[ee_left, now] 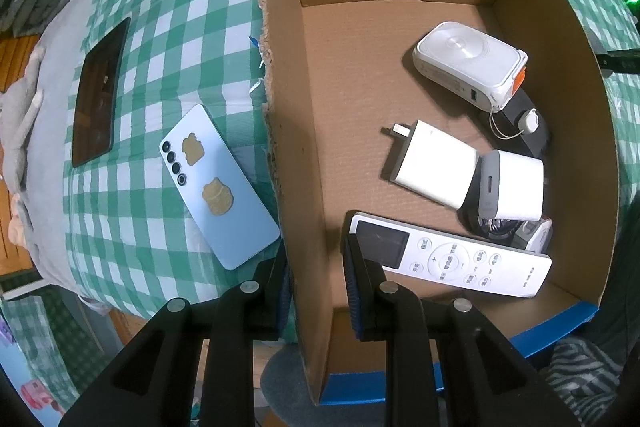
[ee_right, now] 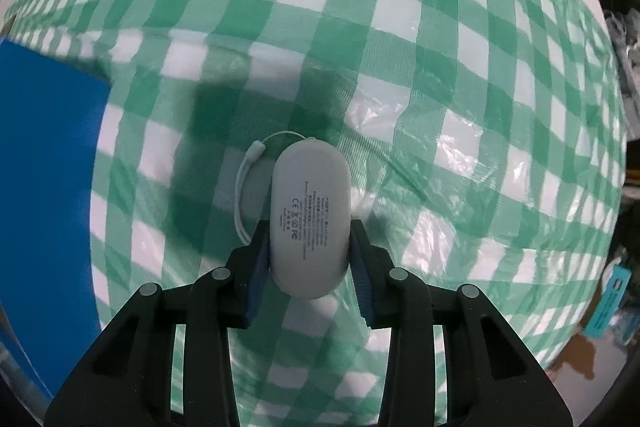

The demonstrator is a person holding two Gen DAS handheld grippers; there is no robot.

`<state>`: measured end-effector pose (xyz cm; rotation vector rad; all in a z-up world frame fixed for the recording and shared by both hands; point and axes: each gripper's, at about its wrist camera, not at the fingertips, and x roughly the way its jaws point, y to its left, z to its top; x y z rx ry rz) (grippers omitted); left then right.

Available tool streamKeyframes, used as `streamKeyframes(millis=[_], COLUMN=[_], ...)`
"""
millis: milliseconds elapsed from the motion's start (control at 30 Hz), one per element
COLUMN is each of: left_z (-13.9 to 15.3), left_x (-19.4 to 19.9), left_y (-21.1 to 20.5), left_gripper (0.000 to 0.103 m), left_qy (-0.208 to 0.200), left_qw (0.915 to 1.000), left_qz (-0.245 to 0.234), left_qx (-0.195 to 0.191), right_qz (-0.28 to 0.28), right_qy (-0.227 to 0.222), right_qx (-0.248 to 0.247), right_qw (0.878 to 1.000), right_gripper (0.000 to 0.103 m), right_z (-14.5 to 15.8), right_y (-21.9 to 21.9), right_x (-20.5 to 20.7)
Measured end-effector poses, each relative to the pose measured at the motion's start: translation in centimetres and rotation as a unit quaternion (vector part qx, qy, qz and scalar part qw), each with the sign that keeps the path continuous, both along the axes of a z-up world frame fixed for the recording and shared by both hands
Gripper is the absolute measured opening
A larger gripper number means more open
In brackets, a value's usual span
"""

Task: Flip cup upside down
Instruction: 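Carry the white power bank with the right gripper into the box and release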

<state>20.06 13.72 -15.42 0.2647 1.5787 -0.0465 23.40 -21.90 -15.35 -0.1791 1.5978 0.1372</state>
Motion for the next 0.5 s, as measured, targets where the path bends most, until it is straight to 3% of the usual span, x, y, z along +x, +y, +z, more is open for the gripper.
streamKeyframes(millis=[500], left_z=[0.3], left_x=[-1.3], left_y=[0.0], left_gripper=[0.022], left_qy=[-0.005], left_qw=[1.0000], left_qz=[0.002], left_qx=[0.000], right_qz=[0.090], right_qy=[-0.050], right_qx=[0.033], right_qw=[0.994], right_gripper=[0.036], right_z=[9.7], right_y=[4.8], right_x=[-6.7])
